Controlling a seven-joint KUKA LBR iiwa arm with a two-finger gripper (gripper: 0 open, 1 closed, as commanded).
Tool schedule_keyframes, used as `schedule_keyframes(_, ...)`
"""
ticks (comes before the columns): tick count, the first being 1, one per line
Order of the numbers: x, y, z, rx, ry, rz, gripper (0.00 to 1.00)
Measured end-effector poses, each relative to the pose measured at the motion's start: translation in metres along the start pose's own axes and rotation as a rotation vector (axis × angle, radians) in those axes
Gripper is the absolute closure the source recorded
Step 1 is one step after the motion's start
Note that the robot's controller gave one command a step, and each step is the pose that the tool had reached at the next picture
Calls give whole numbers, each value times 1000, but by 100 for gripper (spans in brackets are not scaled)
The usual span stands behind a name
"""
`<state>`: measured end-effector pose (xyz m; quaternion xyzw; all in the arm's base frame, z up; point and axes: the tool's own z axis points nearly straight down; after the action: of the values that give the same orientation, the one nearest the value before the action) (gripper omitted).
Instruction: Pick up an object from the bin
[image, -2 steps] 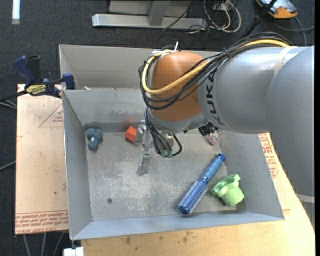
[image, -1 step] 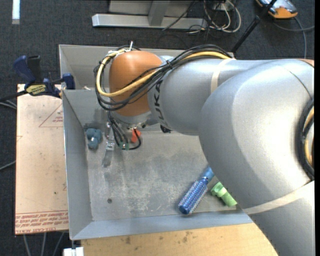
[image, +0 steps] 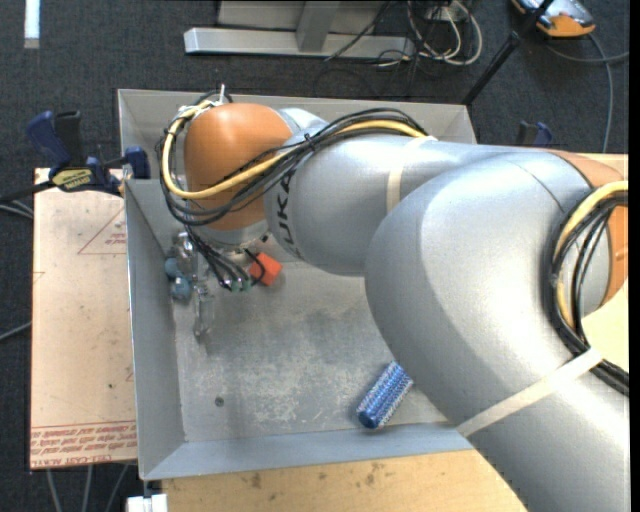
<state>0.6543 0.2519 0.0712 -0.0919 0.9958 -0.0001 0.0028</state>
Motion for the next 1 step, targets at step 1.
schedule_keyframes(1,-1,0,-2,-3,-2,2,100)
